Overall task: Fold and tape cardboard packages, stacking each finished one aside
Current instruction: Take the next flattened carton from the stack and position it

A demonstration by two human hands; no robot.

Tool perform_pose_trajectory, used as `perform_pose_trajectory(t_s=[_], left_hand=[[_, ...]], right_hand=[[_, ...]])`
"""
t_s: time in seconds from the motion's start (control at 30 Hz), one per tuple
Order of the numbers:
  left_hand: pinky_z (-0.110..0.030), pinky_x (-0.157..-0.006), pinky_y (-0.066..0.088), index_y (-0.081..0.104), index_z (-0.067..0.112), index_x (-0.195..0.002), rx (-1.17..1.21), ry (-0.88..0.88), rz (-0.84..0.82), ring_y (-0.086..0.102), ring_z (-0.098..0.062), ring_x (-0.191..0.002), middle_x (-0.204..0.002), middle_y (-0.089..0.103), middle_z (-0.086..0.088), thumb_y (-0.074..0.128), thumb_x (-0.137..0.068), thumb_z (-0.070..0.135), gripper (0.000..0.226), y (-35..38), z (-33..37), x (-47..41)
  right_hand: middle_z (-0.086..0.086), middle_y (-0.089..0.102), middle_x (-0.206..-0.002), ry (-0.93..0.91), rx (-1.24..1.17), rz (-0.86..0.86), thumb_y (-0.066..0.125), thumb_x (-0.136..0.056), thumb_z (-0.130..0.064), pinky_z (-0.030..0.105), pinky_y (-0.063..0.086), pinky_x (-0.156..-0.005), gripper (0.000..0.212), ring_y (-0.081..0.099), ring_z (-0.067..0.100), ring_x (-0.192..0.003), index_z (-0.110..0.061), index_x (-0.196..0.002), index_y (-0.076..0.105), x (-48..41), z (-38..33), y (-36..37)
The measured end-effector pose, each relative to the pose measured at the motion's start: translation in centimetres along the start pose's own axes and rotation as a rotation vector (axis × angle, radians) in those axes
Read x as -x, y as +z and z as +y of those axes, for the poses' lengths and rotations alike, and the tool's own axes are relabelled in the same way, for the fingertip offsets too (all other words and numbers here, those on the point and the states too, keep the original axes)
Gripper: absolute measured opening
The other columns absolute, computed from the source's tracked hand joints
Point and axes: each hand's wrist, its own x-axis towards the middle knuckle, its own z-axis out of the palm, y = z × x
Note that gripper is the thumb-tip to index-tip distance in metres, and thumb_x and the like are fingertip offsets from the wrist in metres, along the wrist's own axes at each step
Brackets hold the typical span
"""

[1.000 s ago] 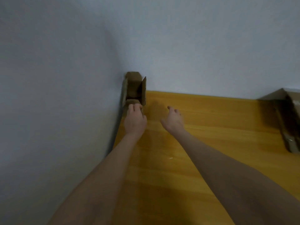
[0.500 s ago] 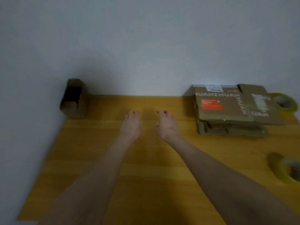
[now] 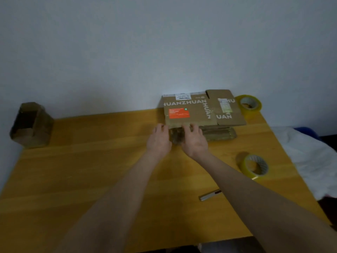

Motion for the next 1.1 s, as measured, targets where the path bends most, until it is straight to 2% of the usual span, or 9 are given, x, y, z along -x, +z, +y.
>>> perform_pose_trajectory(t_s=[0.3,0.53,0.67,0.83,1.0,1.1], left_hand=[[-0.037,-0.097,0.044,0.033,0.014,-0.139,0.004,0.035,0.004,0.04,-0.027,-0.127,-0.141,0.033,-0.01,0.059,-0.088,0.016,0.057,2.5,9.0,-2.0],[-0.036,-0.094,0.045,0.032,0.014,-0.142,-0.01,-0.074,-0.005,0.038,-0.028,-0.131,-0.146,0.031,-0.012,0.059,-0.09,0.021,0.058,5.1,17.1,-4.1],[-0.036,-0.095,0.046,0.032,0.013,-0.142,0.004,-0.146,-0.015,0.038,-0.028,-0.131,-0.146,0.031,-0.012,0.057,-0.092,0.024,0.057,6.4,21.7,-5.2],[-0.036,-0.09,0.047,0.033,0.013,-0.141,-0.002,-0.175,-0.021,0.043,-0.027,-0.126,-0.144,0.031,-0.01,0.054,-0.092,0.02,0.054,7.2,23.7,-6.5],[-0.037,-0.085,0.049,0.038,0.013,-0.137,0.047,-0.225,0.067,0.051,-0.028,-0.113,-0.137,0.038,-0.011,0.053,-0.089,0.016,0.051,8.0,22.6,-8.9],[-0.039,-0.092,0.046,0.041,0.011,-0.135,0.074,-0.271,0.129,0.048,-0.029,-0.117,-0.134,0.041,-0.012,0.053,-0.092,0.021,0.046,8.4,21.0,-10.7]], right_hand=[[0.011,0.019,-0.151,0.058,0.012,-0.009,0.057,-0.092,-0.018,0.041,0.036,-0.105,0.064,0.03,0.032,-0.134,-0.023,-0.147,0.026,-0.7,8.8,-3.6],[0.011,0.025,-0.147,-0.013,-0.053,-0.065,0.061,-0.09,-0.019,0.041,0.039,-0.104,0.064,0.038,0.032,-0.128,-0.022,-0.145,0.029,-3.1,17.2,-5.8],[0.011,0.027,-0.146,-0.032,-0.121,-0.087,0.06,-0.089,-0.017,0.04,0.038,-0.106,0.062,0.035,0.031,-0.132,-0.019,-0.144,0.031,-4.9,21.4,-7.3],[0.012,0.033,-0.14,0.147,-0.332,-0.105,0.061,-0.09,-0.022,0.041,0.045,-0.099,0.058,0.045,0.032,-0.123,-0.017,-0.141,0.034,-8.0,24.0,-8.1],[0.014,0.031,-0.145,0.316,-0.482,-0.09,0.063,-0.09,-0.027,0.042,0.043,-0.099,0.065,0.044,0.034,-0.127,-0.012,-0.144,0.03,-11.6,25.7,-8.5],[0.015,0.038,-0.143,0.369,-0.568,-0.129,0.069,-0.086,-0.035,0.044,0.042,-0.104,0.074,0.044,0.035,-0.127,-0.01,-0.144,0.03,-14.1,25.9,-8.2]])
